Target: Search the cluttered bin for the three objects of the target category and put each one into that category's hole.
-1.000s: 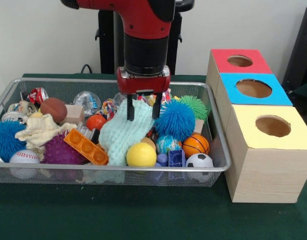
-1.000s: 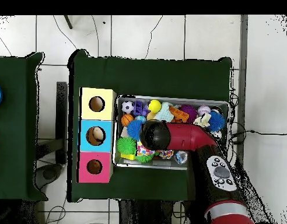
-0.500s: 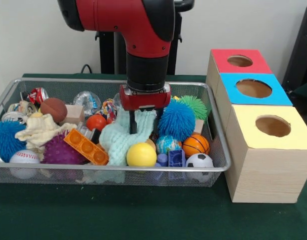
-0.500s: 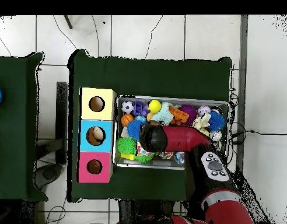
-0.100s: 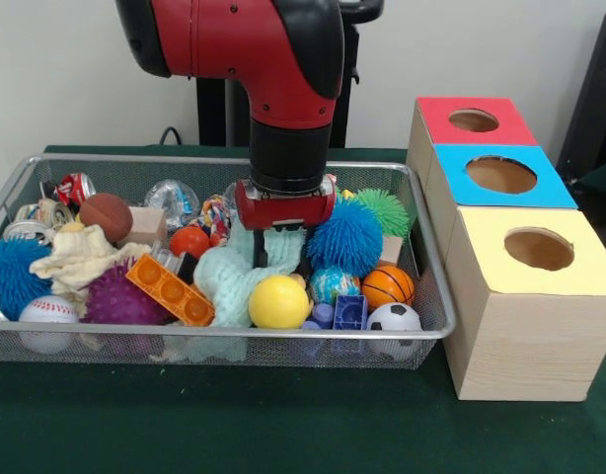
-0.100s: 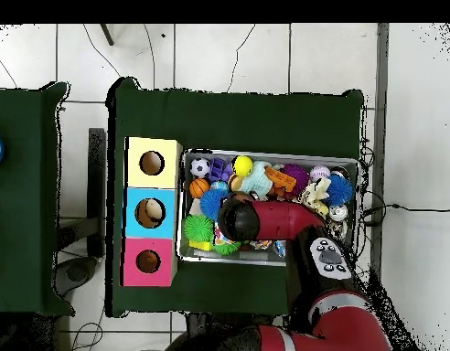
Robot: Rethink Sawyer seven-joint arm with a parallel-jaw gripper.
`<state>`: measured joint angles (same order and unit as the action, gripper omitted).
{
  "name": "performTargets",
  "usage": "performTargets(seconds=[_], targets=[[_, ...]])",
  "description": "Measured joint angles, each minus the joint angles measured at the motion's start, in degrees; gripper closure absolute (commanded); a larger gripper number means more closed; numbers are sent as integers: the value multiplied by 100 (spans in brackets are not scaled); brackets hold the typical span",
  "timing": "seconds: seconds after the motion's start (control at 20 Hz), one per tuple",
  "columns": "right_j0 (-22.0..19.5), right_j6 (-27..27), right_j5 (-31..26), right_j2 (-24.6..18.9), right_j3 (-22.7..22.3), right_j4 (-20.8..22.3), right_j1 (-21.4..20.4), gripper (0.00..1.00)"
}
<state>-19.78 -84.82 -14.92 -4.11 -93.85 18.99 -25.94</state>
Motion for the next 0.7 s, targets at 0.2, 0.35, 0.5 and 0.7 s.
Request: performTargets(seconds=[0.2,0.35,0.5,0.7], targets=[[116,0,0,144,33,4,26,100],[156,0,0,200,34,8,27,100],[182,0,0,230,34,7,27,100],[212,0,-27,280,33,9,13,100]])
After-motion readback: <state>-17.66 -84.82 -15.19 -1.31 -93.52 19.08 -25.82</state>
